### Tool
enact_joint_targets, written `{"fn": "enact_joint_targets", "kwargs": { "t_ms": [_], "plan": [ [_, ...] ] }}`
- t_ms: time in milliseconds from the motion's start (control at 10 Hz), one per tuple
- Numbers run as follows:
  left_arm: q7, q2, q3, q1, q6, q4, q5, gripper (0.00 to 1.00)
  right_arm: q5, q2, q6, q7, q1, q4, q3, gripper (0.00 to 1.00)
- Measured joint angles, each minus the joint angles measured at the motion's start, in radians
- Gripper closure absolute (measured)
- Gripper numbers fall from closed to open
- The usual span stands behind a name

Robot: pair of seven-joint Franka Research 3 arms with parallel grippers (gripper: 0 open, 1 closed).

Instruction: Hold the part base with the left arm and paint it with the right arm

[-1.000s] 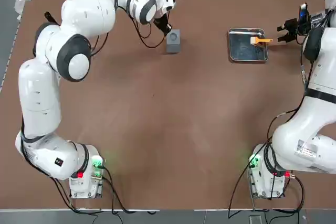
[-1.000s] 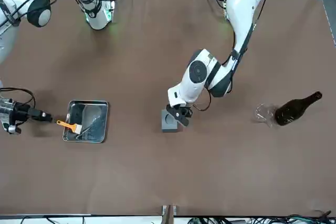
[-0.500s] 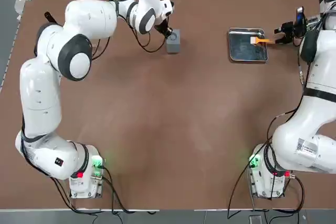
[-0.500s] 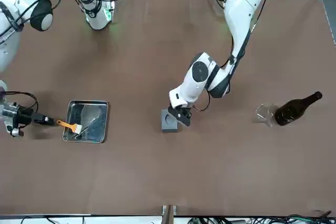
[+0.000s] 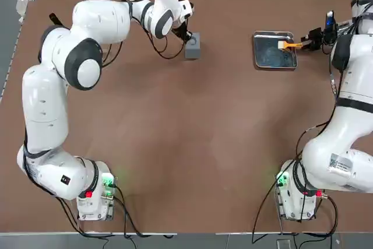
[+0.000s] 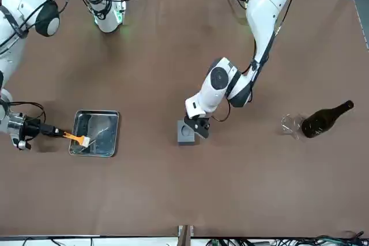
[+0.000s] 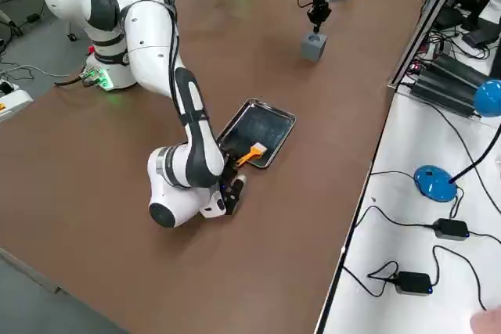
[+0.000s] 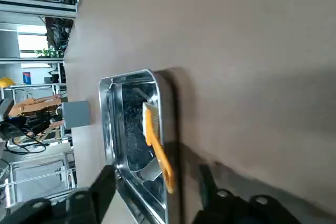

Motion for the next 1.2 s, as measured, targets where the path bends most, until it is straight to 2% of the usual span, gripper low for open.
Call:
{"fn": "enact_joint_targets", "kwargs": {
  "t_ms": [100,200,1000,1200],
  "plan": [
    [0.0,0.0,0.0,0.0,0.0,-0.003,0.0,0.99,0.0,0.0,-0.006,0.0,0.002,0.0,0.001,0.46],
    [0.0,0.0,0.0,0.0,0.0,-0.003,0.0,0.99,0.0,0.001,-0.006,0.0,0.002,0.0,0.001,0.51],
    [0.0,0.0,0.0,0.0,0.0,-0.003,0.0,0.97,0.001,0.016,-0.006,-0.003,0.003,-0.001,0.004,0.87],
    [0.0,0.0,0.0,0.0,0.0,-0.003,0.0,0.99,0.001,0.016,-0.006,-0.003,0.003,-0.001,0.004,0.92]
  ]
}}
